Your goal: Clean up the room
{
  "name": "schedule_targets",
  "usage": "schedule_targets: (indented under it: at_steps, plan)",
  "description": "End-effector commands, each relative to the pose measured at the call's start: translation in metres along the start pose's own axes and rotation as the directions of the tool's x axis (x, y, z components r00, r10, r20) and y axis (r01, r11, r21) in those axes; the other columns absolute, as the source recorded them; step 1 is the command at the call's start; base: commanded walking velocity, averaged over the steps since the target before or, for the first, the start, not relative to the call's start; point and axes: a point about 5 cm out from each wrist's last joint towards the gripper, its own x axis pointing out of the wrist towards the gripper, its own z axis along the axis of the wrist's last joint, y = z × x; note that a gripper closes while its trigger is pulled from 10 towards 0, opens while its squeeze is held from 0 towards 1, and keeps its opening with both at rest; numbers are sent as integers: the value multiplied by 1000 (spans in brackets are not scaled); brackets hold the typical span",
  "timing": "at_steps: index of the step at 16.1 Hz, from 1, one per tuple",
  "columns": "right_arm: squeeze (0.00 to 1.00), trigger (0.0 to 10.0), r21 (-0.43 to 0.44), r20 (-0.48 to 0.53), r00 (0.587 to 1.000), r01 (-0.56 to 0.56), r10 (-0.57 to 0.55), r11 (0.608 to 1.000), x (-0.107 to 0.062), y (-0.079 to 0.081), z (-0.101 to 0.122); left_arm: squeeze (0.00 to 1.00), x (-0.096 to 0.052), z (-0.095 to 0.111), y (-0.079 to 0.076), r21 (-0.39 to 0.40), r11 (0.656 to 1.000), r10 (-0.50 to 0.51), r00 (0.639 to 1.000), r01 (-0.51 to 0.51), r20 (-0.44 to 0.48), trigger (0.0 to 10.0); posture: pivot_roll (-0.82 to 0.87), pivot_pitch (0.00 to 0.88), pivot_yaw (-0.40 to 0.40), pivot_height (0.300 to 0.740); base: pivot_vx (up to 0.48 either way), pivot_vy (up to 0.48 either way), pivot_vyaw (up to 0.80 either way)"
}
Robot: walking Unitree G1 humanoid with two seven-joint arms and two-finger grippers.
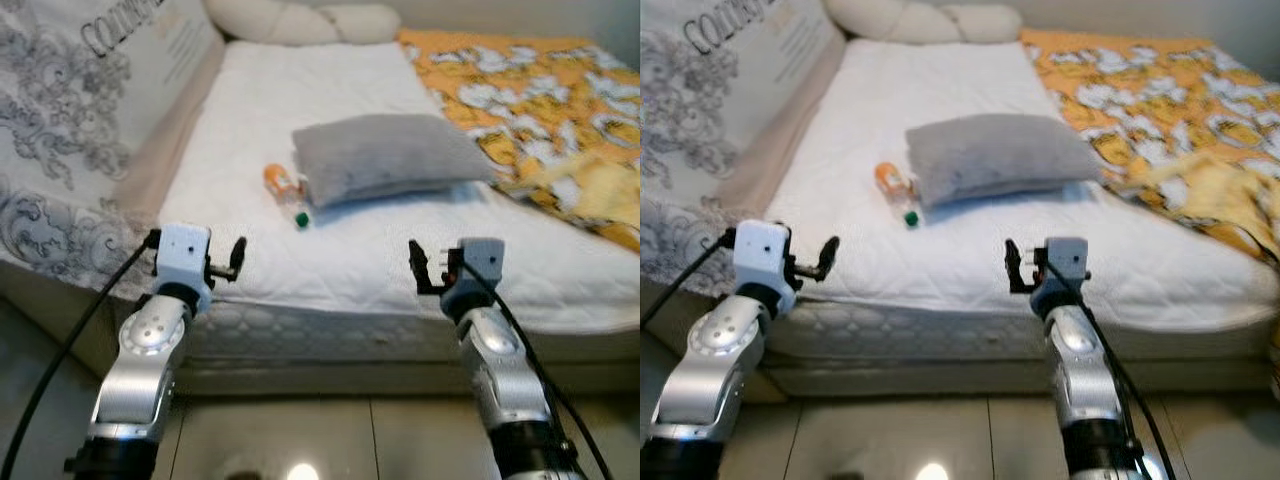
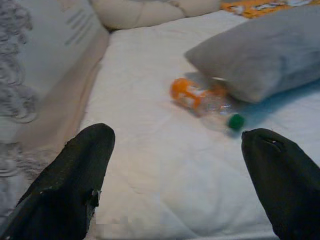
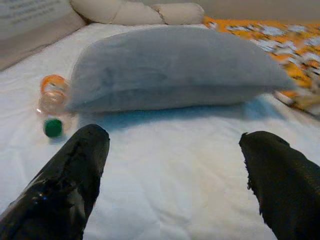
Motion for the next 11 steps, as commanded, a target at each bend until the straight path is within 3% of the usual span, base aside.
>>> schedule_targets:
  at_steps: [1,5,11]
  plan:
    - [1000,10000,1,-1,1000,-23,23,1000,1,7,0,0,0,3,5,7,1000,19,1000,-19,9,10000,-21,0,-16,740,390,0,494]
    - [1000,10000,-12,-5,1000,-24,24,1000,2,8,-1,0,0,3,6,6,1000,22,1000,-22,8,10000,-22,0,-15,740,396,0,744]
    - [1000,10000,-40,-3,999,-43,43,998,3,8,1,0,1,3,6,10,1000,19,1000,-20,10,10000,-20,0,-16,740,389,0,0]
